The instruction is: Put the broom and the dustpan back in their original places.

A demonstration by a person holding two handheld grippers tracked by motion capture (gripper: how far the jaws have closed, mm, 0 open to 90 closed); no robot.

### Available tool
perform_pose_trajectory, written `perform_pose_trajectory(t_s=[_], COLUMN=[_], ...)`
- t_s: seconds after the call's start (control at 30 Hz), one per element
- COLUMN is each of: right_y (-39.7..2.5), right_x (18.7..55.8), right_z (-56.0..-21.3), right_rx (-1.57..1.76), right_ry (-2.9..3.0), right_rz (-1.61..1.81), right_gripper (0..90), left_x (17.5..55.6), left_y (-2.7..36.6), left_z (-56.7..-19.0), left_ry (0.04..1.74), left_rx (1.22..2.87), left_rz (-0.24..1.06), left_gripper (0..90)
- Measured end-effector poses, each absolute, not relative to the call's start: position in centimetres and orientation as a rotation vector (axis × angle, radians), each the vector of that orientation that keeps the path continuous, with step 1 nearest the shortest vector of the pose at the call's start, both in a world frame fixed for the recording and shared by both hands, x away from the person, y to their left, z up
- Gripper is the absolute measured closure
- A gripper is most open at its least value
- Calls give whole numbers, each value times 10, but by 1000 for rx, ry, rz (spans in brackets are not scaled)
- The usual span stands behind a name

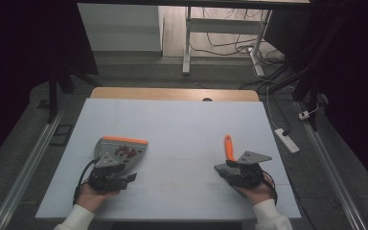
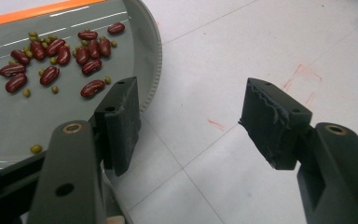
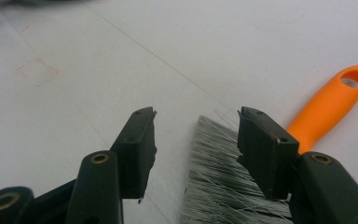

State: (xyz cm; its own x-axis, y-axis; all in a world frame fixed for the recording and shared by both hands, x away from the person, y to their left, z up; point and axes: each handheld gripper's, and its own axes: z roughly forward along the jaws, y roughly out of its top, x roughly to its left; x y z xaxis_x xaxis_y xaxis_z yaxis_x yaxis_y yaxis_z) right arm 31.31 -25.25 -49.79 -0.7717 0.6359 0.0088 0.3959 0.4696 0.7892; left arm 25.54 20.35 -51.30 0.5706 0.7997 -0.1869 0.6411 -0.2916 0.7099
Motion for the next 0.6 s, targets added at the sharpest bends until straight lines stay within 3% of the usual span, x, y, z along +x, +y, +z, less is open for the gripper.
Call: perform_pose_trajectory(t_s=[0.6], right_y=[-254], right_x=[312], right_z=[-497], right_rx=[866], right_ry=[2421], right_rz=[1205], right_gripper=[466], left_x=[253], left_y=[205], left_z=[-512], left_ry=[1133], left_rx=[2015], left_rz=[266], left_gripper=[382])
